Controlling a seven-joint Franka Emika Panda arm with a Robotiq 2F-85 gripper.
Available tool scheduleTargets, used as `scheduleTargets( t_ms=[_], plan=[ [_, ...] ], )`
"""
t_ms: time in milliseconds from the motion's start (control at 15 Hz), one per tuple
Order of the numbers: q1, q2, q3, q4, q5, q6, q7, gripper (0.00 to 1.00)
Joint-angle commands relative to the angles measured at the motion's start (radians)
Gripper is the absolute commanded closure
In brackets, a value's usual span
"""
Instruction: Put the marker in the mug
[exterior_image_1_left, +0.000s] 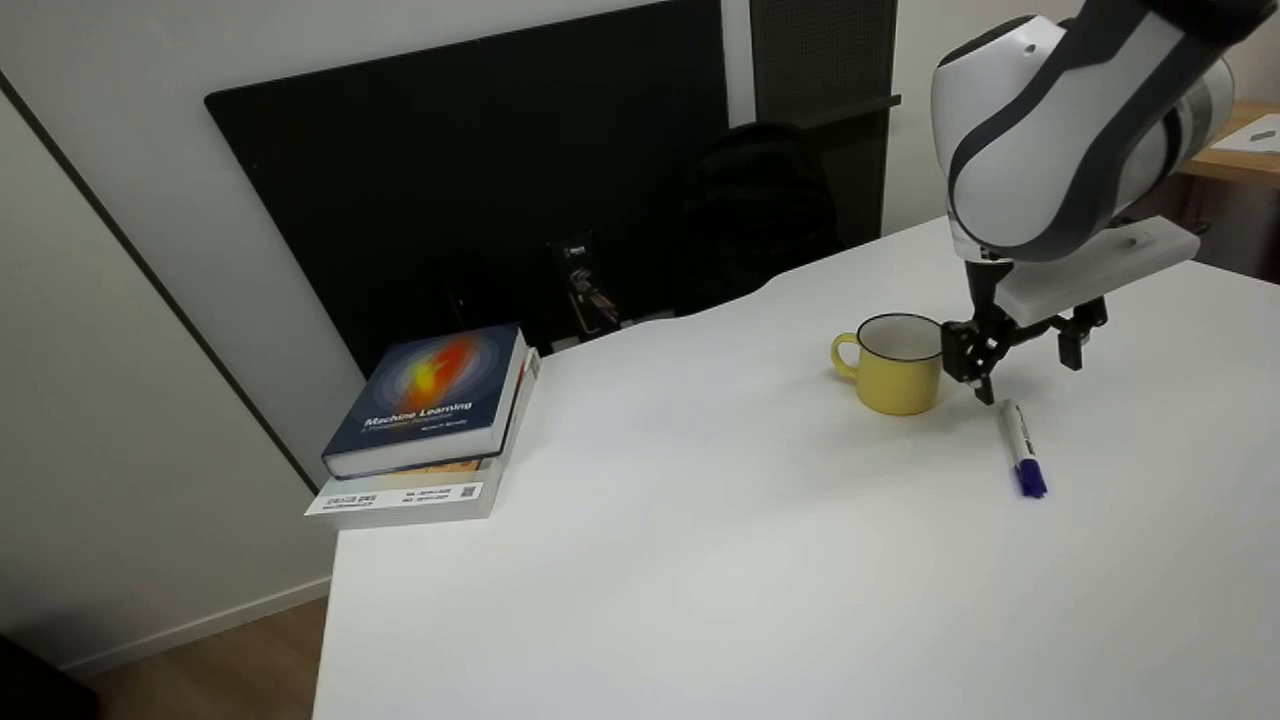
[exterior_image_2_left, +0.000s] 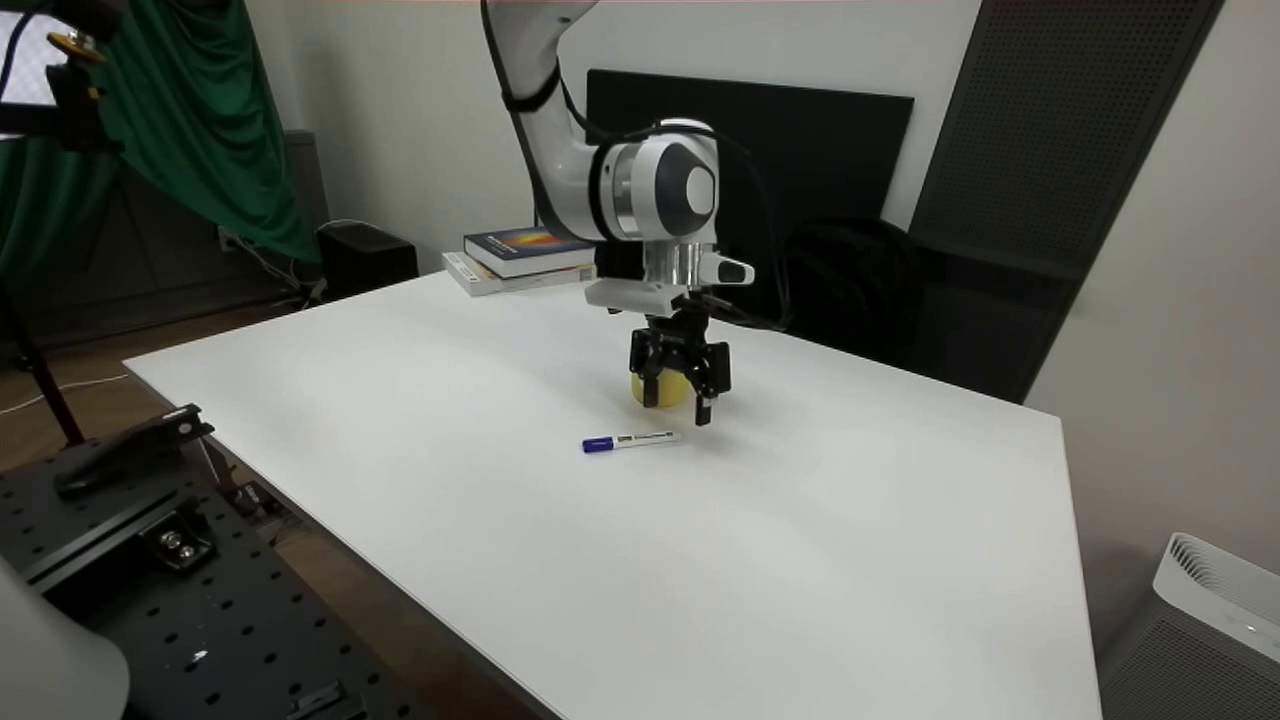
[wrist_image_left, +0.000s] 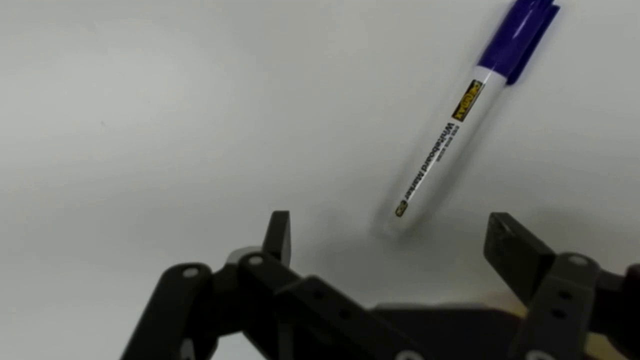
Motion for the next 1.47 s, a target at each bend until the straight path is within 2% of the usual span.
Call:
scheduleTargets(
  t_ms=[0,800,1400],
  plan=[
    [0.010,0.004,-0.010,0.006,0.014,-0.003,-0.008,0.00],
    [0.018,0.006,-0.017,0.006,0.018,0.012,0.019,0.00],
    [-0.005,0.011,0.002,-0.054,0.152,0.107,0.025,0.00]
  ],
)
